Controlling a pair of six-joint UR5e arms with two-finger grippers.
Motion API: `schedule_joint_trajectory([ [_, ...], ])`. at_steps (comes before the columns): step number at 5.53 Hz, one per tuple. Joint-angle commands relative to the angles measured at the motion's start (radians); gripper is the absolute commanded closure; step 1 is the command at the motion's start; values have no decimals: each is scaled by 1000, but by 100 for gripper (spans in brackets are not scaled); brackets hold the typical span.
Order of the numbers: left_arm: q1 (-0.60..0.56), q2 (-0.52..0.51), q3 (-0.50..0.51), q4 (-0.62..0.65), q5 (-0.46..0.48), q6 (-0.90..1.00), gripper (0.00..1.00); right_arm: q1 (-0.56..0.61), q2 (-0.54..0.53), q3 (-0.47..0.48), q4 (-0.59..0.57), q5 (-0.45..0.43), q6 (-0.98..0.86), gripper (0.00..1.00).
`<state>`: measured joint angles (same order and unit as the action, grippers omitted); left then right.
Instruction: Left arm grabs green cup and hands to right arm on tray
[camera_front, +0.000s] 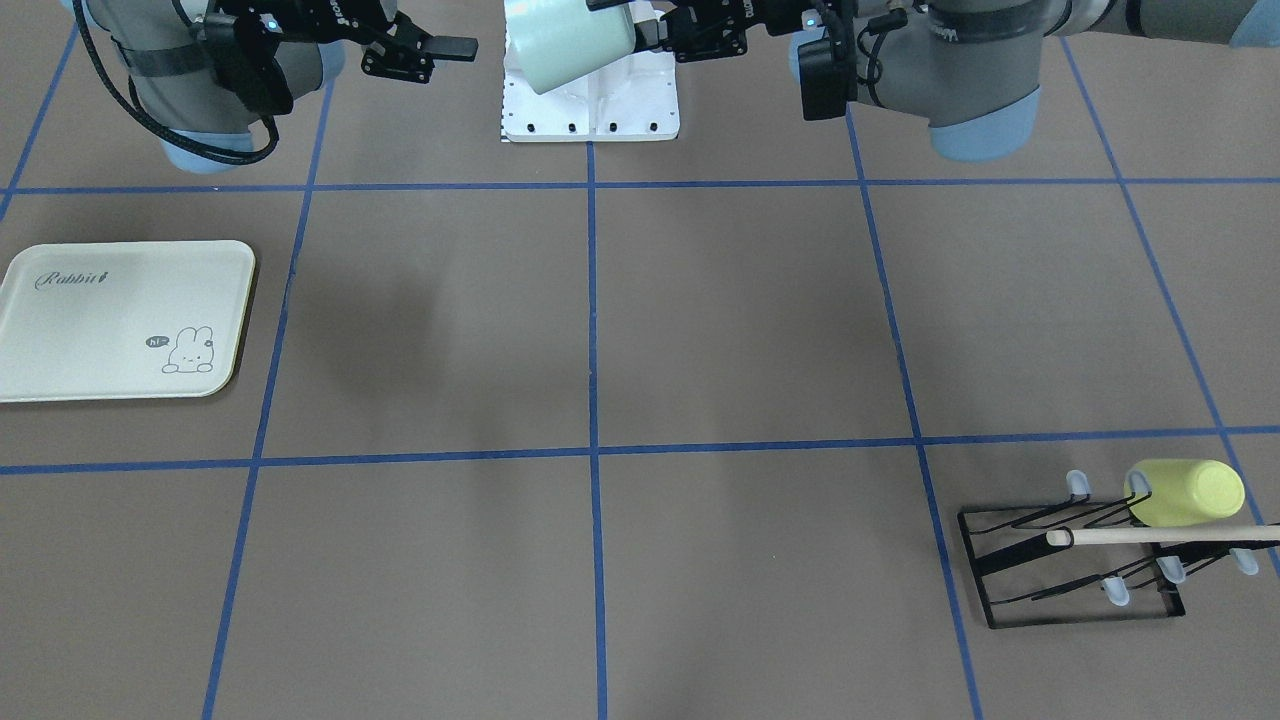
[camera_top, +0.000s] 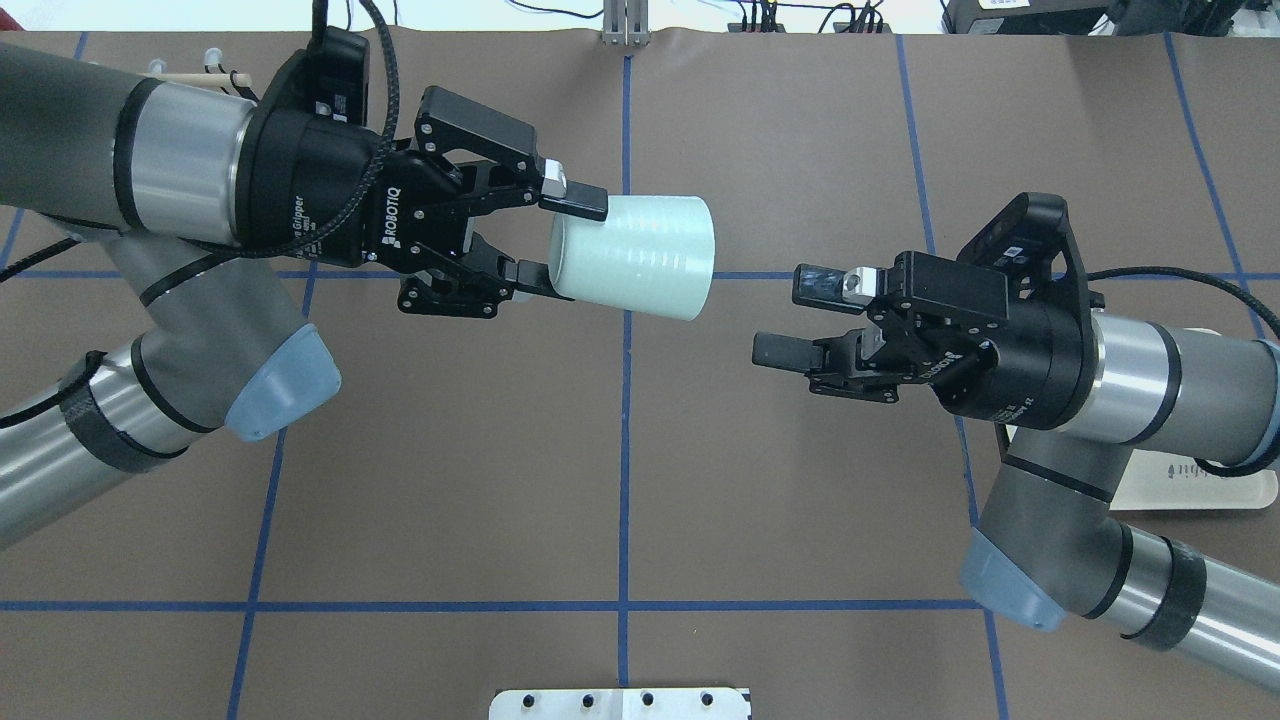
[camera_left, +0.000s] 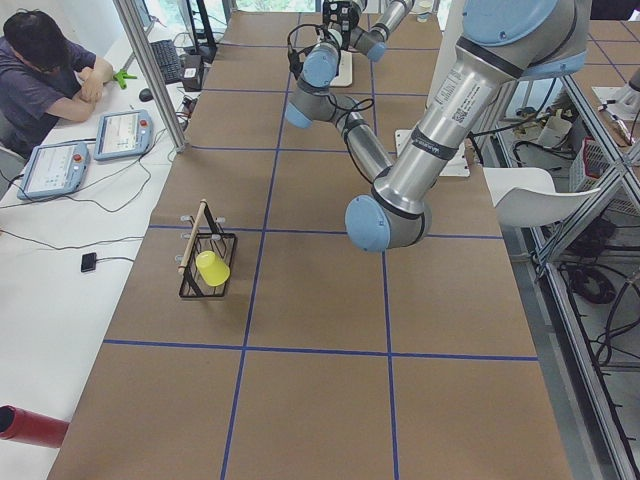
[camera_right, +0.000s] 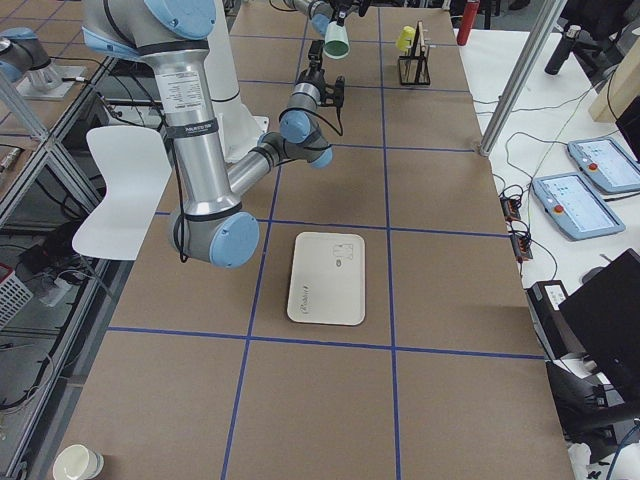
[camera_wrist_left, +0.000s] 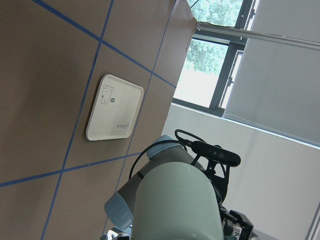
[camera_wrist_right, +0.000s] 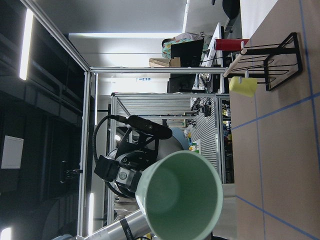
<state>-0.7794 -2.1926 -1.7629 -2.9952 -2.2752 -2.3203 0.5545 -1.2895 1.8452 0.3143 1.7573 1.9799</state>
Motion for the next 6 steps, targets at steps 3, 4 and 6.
schedule_joint_trajectory([
  [3, 60, -2, 0, -4, -6, 4, 100, -10, 7, 5, 26, -62, 0, 1],
  [4, 68, -12, 2, -4, -6, 4, 100, -11, 7, 5, 25, -68, 0, 1],
  [6, 84, -12, 3, -2, -6, 5, 100, -13, 21, 2, 17, -87, 0, 1],
])
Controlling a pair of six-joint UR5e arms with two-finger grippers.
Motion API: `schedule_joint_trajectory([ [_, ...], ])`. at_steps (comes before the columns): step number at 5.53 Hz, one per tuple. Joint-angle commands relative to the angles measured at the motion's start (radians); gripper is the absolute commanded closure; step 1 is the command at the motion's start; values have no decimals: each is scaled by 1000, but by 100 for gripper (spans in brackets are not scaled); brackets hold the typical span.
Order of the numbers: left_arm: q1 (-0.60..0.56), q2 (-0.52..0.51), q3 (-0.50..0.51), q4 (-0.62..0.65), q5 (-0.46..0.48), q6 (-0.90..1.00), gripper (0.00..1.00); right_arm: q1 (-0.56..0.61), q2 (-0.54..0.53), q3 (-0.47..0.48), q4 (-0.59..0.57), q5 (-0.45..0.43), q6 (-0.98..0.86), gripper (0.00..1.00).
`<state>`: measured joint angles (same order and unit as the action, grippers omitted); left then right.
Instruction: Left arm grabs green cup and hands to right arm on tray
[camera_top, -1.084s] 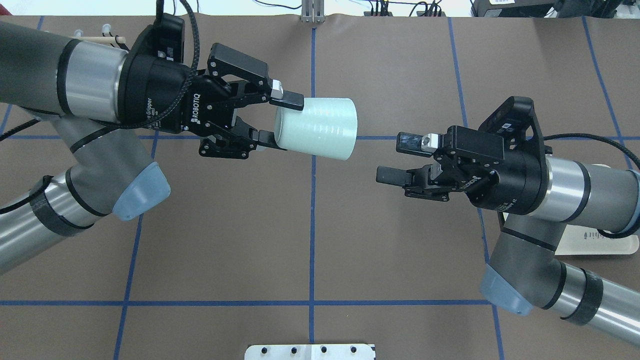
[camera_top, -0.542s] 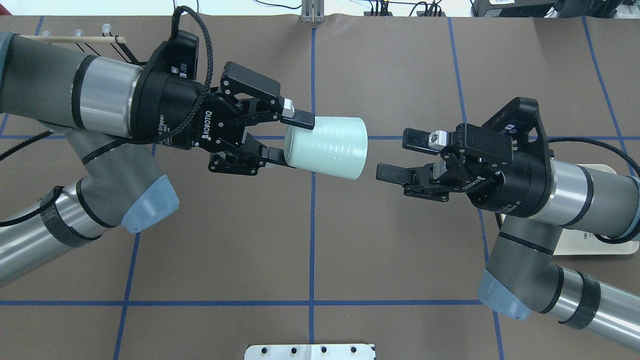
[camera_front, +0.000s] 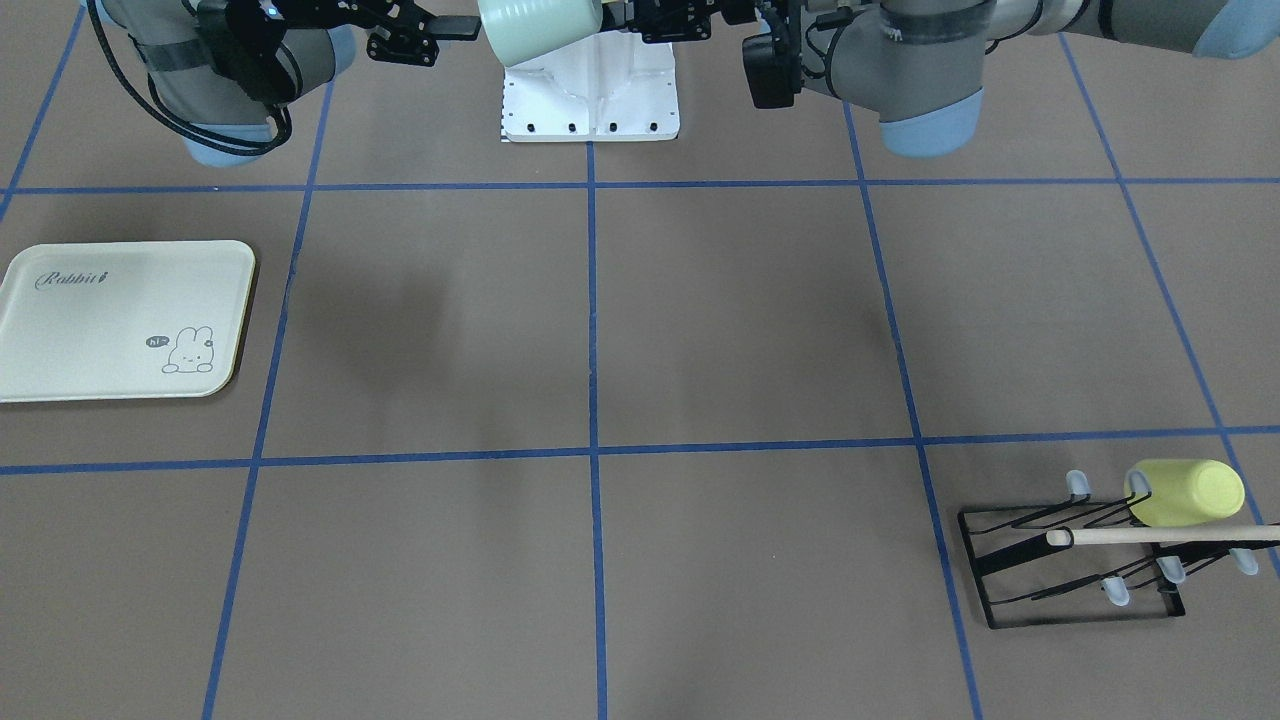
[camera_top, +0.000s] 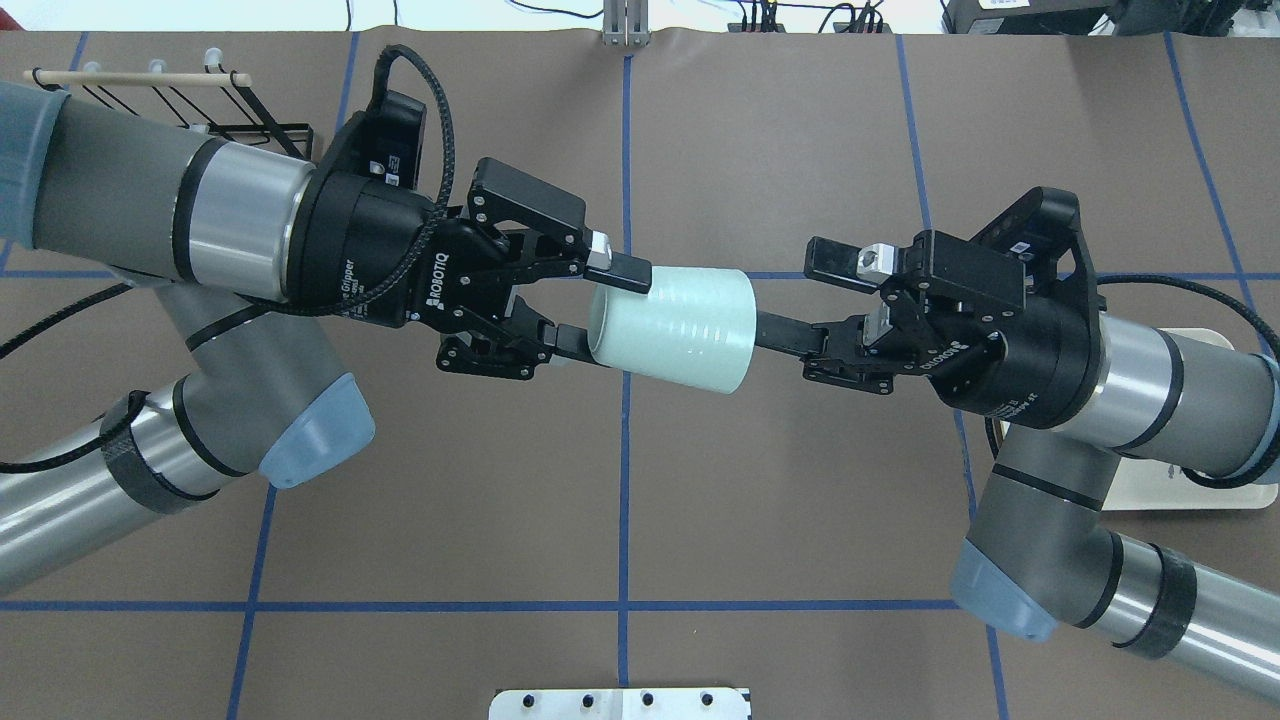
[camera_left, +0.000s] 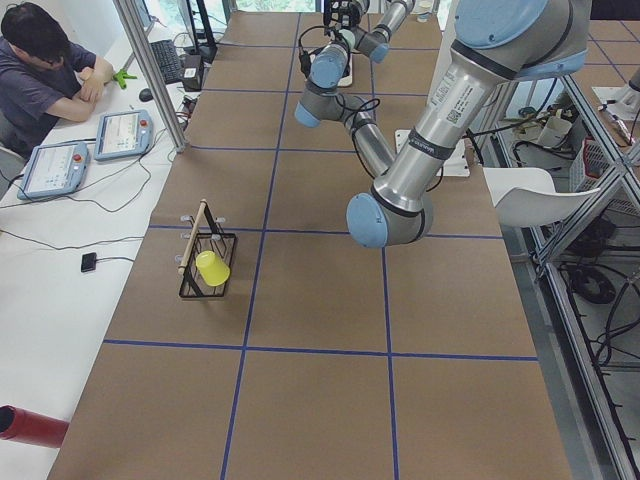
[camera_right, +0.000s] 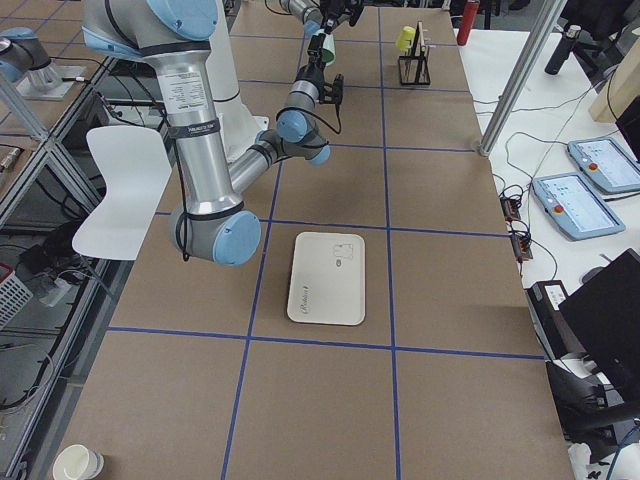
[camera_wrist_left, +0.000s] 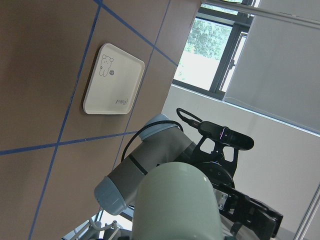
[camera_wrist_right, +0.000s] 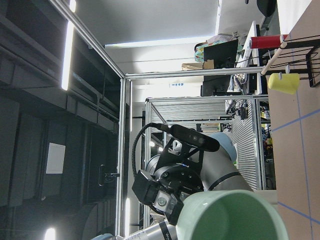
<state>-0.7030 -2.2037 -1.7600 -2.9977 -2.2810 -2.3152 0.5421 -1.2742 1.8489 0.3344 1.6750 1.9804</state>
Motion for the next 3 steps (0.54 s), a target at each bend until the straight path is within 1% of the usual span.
schedule_joint_trajectory([
  [1, 16, -1, 1, 0, 0, 0, 100, -1, 12, -5, -5, -6, 2, 1],
  [3, 23, -2, 2, 0, 2, 2, 100, -1, 15, -7, -8, -6, 5, 1],
])
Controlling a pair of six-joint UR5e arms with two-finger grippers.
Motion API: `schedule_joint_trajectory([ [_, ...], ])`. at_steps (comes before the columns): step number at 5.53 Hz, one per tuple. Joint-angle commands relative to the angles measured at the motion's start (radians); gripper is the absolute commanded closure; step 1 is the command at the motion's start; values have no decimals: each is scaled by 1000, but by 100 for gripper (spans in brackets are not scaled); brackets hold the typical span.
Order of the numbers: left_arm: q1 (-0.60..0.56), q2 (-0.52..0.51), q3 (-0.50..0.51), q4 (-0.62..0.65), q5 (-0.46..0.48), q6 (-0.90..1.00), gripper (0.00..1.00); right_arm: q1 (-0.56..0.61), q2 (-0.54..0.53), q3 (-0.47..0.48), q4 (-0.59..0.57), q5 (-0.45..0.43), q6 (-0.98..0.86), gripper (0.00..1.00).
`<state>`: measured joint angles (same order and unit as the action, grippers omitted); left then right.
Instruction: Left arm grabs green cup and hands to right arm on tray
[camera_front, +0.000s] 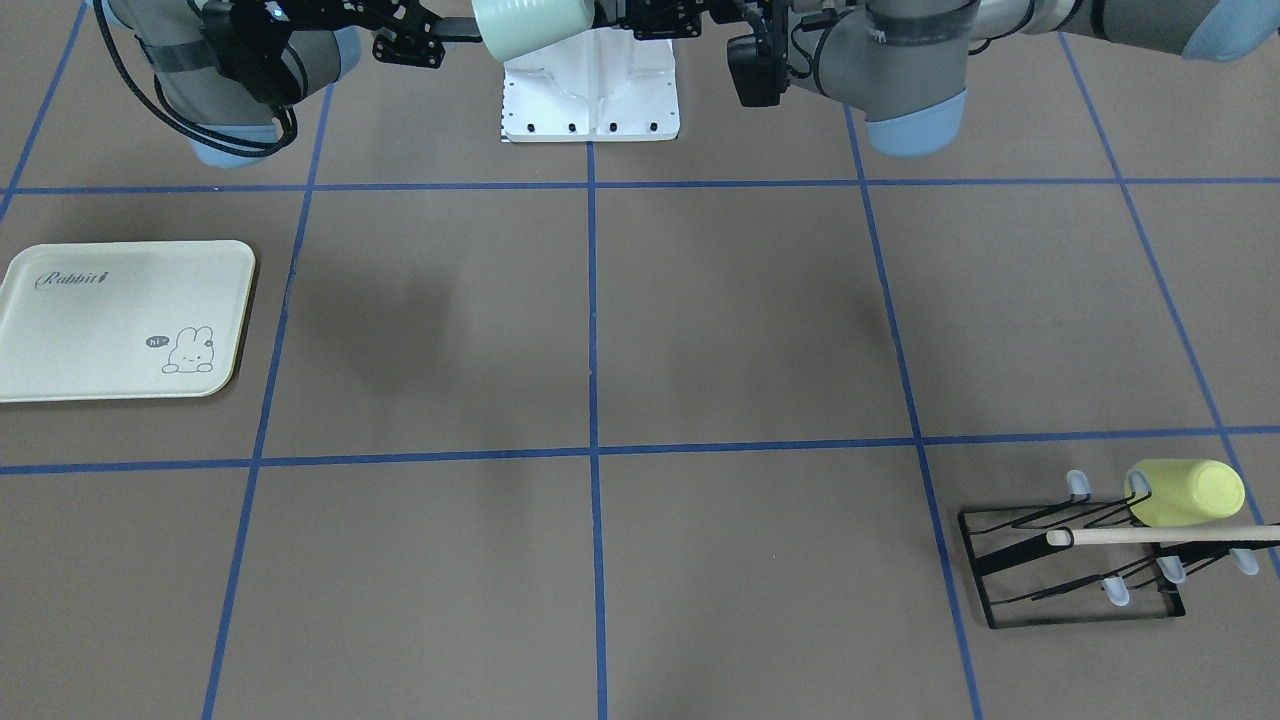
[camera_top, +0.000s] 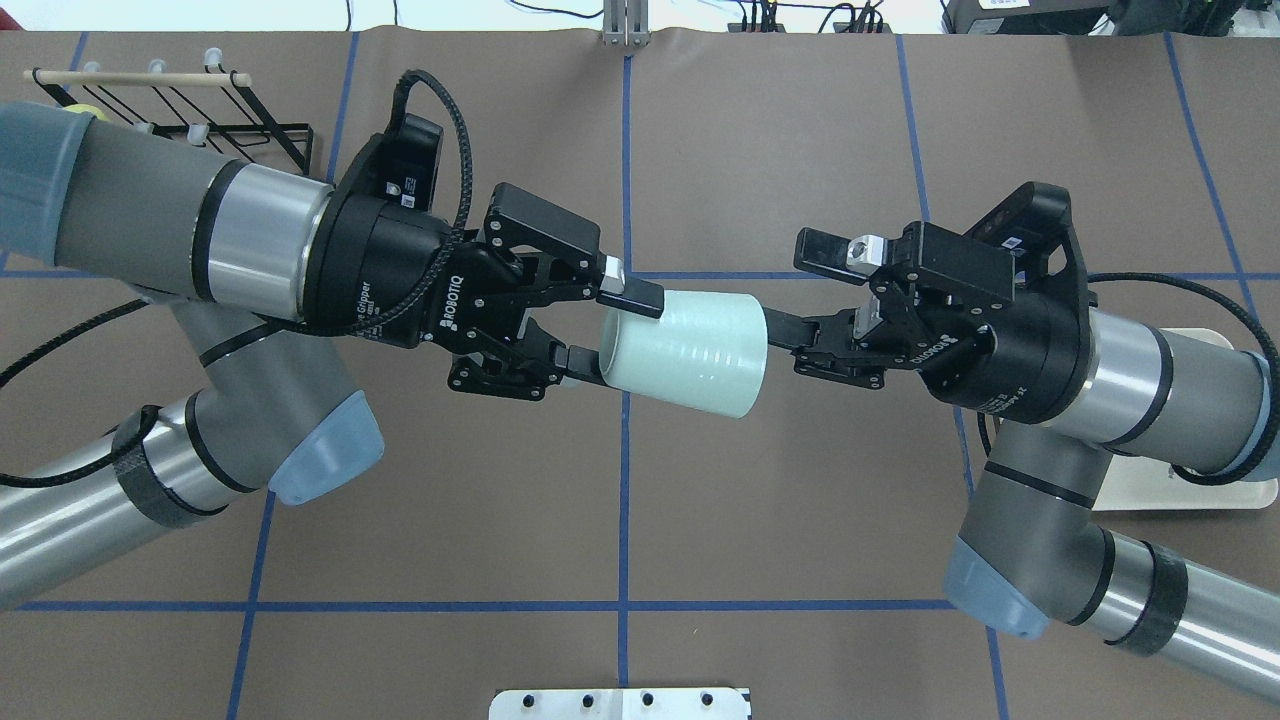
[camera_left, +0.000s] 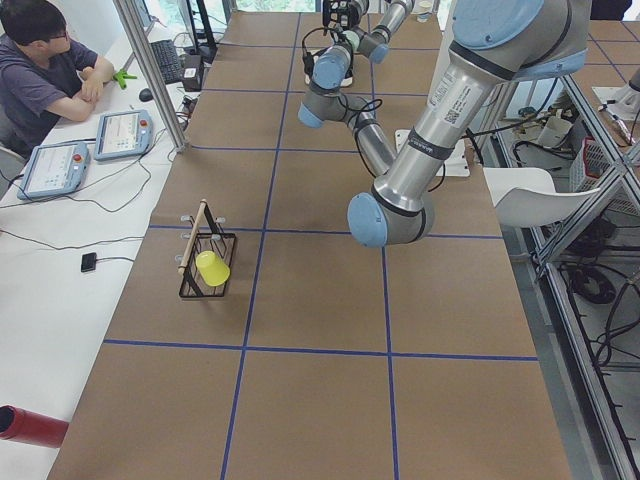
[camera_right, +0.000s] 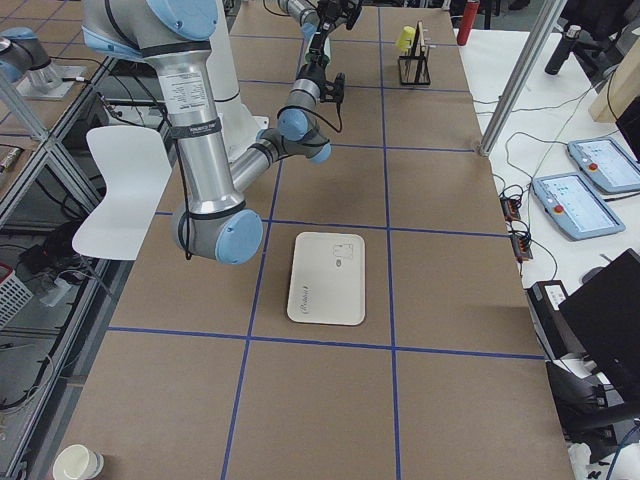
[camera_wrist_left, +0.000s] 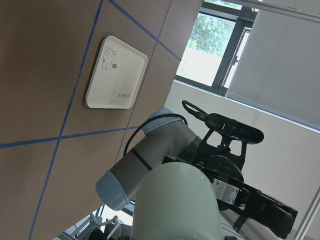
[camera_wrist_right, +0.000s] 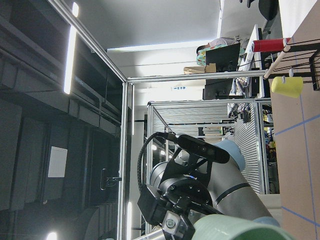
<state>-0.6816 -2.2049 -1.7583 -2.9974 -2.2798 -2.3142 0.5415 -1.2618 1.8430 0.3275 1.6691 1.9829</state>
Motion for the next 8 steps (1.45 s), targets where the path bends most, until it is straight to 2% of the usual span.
schedule_joint_trajectory([
  [1, 2, -7, 2, 0, 2, 1, 100, -2, 2, -2, -1, -2, 4, 2],
  [3, 2, -9, 10, 2, 5, 1, 100, -6, 2, -1, -2, -2, 5, 4],
  [4, 4, -9, 11, 2, 5, 1, 100, -12, 2, -1, -4, -2, 5, 17],
  [6, 4, -9, 10, 2, 6, 1, 100, -23, 2, -2, -5, 0, 5, 49],
  [8, 4, -13, 6, 3, 8, -1, 100, -23, 5, 5, -51, 1, 4, 60],
])
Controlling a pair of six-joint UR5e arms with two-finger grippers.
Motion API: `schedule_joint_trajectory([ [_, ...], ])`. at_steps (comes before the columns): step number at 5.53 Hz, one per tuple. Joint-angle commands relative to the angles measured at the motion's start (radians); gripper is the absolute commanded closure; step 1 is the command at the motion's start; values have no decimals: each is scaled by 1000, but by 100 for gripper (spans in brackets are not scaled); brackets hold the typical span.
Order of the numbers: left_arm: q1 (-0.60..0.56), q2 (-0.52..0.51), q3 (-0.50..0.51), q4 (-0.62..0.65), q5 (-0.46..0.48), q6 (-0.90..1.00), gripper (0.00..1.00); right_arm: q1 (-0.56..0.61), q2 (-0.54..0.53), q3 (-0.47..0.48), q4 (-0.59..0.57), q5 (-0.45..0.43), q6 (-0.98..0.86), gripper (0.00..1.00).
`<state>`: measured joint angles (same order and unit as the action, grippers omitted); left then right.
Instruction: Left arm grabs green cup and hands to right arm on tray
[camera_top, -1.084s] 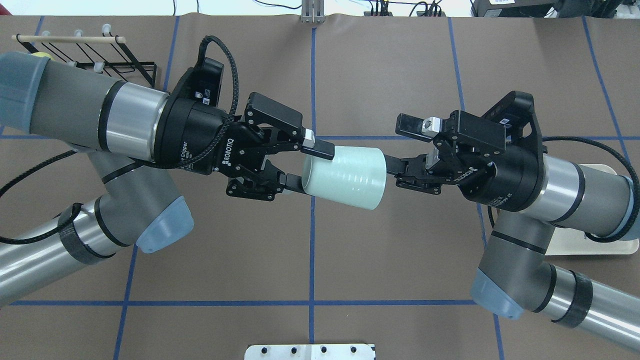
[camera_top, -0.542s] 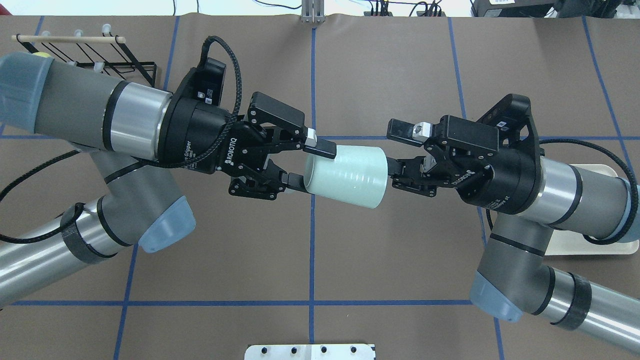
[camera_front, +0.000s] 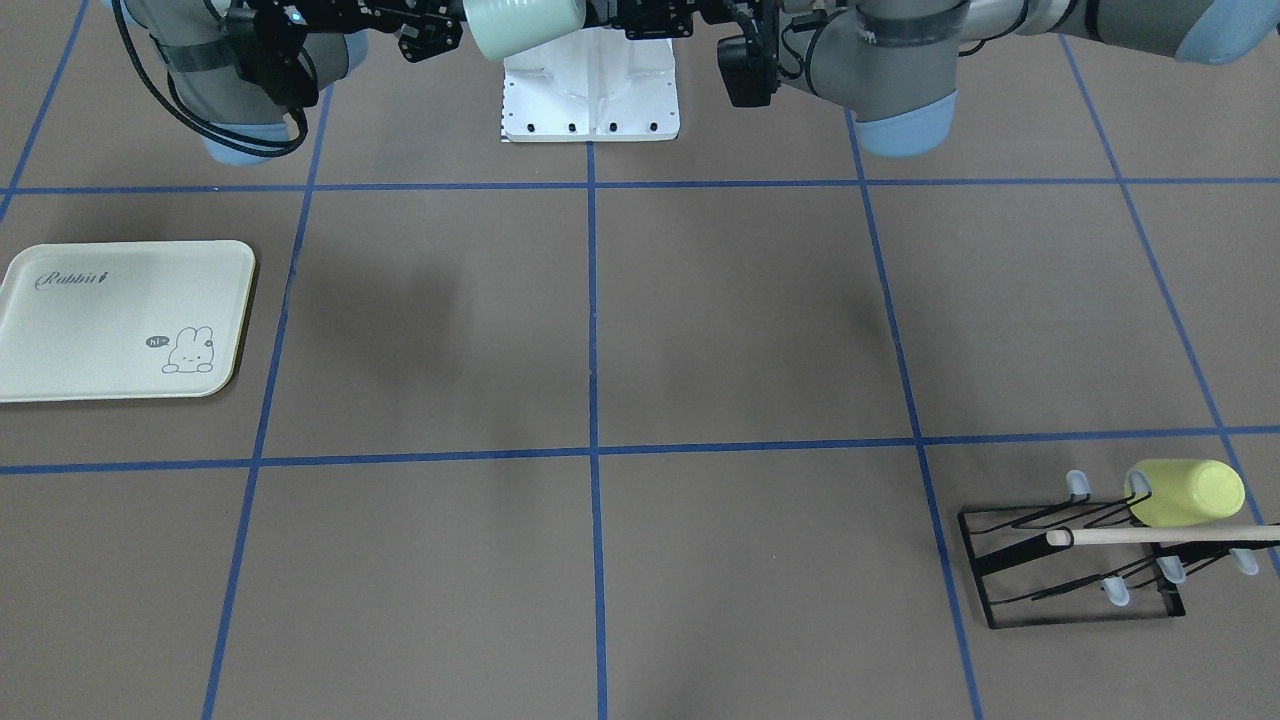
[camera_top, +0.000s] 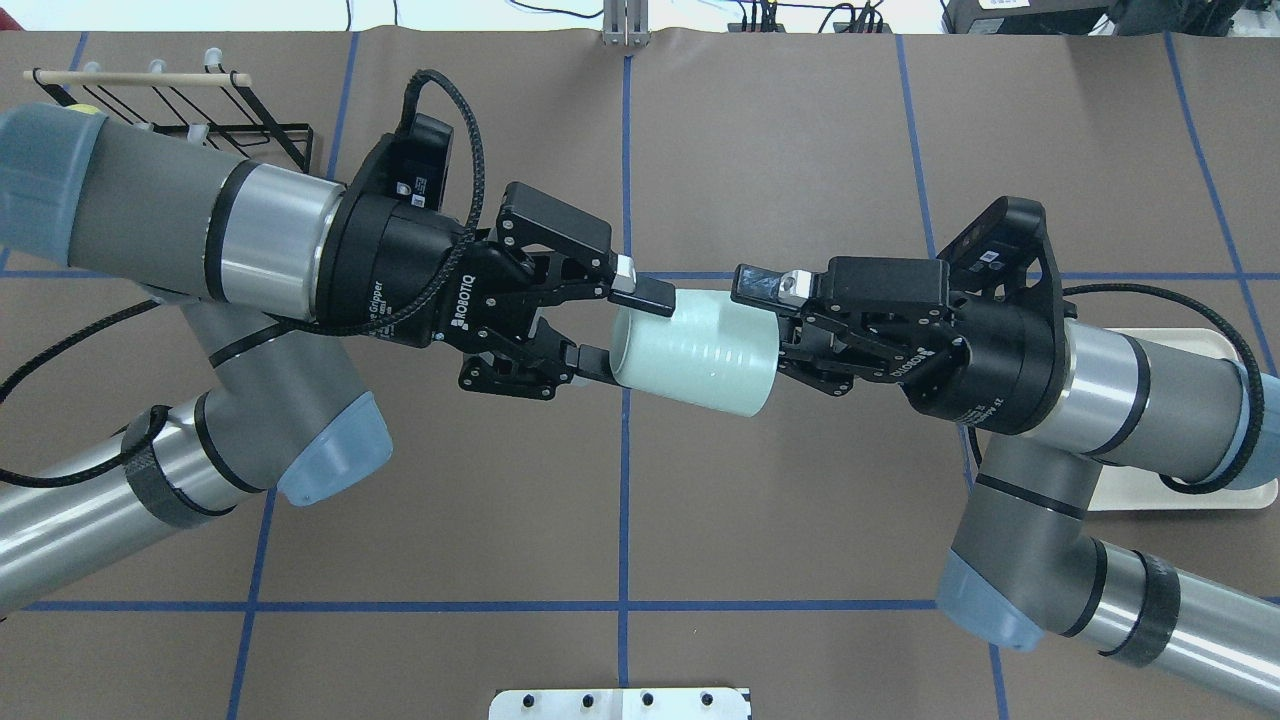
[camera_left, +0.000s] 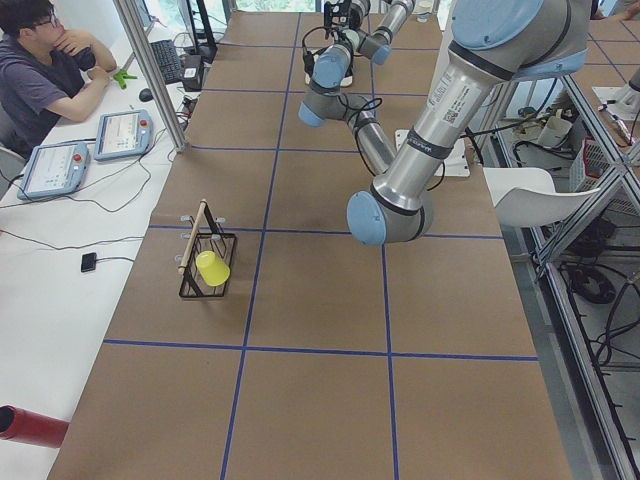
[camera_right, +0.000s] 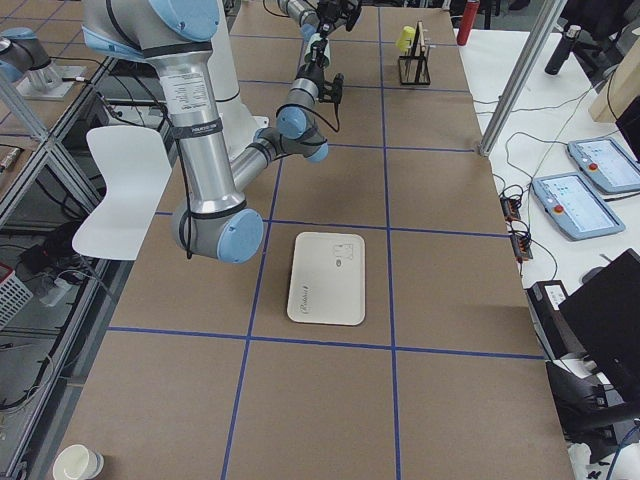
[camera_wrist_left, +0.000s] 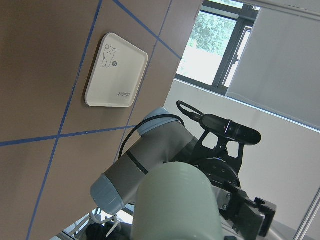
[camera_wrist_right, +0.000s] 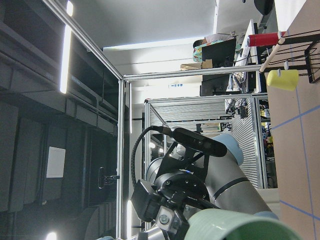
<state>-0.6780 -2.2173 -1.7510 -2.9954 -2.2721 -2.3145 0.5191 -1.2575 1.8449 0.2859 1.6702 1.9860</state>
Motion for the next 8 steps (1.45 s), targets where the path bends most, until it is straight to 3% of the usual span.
schedule_joint_trajectory([
  [1, 0, -7, -1, 3, 0, -3, 97, -1, 0, -1, -10, 3, -1, 100],
  [2, 0, -19, 2, 4, 0, 6, 1, 1, -2, -1, -11, 6, -6, 100],
  [6, -14, 17, 18, 7, -9, 79, 0, 63, -55, -6, -46, 6, 0, 100],
  [7, -15, 30, 24, 9, -9, 80, 0, 134, -54, -3, -229, 70, -4, 100],
  [8, -14, 30, 25, 13, -12, 80, 0, 280, -28, 2, -475, 309, -10, 100],
])
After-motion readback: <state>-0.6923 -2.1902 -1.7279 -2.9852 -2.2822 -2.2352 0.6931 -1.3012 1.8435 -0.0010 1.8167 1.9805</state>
